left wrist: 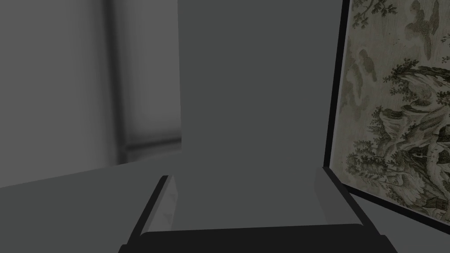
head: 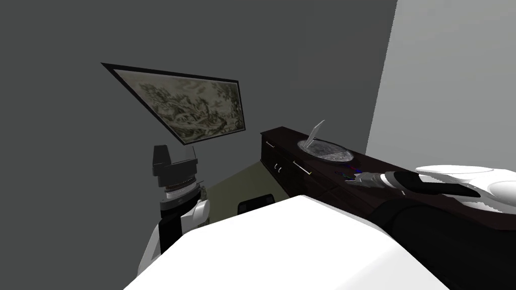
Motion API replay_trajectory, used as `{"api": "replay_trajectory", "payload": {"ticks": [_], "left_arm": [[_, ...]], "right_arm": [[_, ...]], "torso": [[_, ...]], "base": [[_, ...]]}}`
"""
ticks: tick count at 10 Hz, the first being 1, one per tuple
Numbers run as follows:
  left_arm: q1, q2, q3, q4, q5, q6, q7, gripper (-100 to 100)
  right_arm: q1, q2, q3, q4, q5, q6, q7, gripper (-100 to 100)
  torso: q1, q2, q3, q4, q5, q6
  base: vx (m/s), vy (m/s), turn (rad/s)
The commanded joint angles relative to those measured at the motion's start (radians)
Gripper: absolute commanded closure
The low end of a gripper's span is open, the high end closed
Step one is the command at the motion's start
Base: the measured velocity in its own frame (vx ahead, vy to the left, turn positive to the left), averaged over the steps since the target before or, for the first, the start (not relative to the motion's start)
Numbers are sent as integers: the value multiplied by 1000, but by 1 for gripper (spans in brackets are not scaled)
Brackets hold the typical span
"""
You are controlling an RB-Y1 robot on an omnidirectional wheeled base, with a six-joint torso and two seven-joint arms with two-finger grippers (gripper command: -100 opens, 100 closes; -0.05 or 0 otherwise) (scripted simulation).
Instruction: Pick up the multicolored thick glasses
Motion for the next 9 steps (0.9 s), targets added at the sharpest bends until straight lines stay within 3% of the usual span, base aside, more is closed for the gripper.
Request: {"api": "replay_trajectory", "payload": {"ticks": [1, 2, 3, 7, 8, 9], "left_arm": [[0, 0, 0, 0, 0, 0, 0, 0], [0, 0, 0, 0, 0, 0, 0, 0], [0, 0, 0, 0, 0, 0, 0, 0], [0, 0, 0, 0, 0, 0, 0, 0], [0, 0, 0, 0, 0, 0, 0, 0], [0, 0, 0, 0, 0, 0, 0, 0]], "right_arm": [[-18, 30, 15, 4, 14, 14, 8, -100], [-25, 22, 18, 8, 16, 7, 3, -100], [-27, 24, 20, 8, 17, 9, 3, 100], [-27, 23, 19, 9, 17, 9, 3, 100], [-27, 23, 19, 9, 17, 9, 3, 0], [-7, -7, 4, 1, 3, -4, -5, 100]], "torso": [[0, 0, 0, 0, 0, 0], [0, 0, 0, 0, 0, 0], [1, 1, 0, 0, 0, 0], [1, 2, 1, 0, -1, 0], [1, 2, 1, 0, -1, 0], [1, 2, 1, 0, -1, 0]], "base": [[39, -22, 92], [17, -10, 18], [0, 0, 0], [1, -2, -1], [0, 0, 0], [-21, 17, -107]]}}
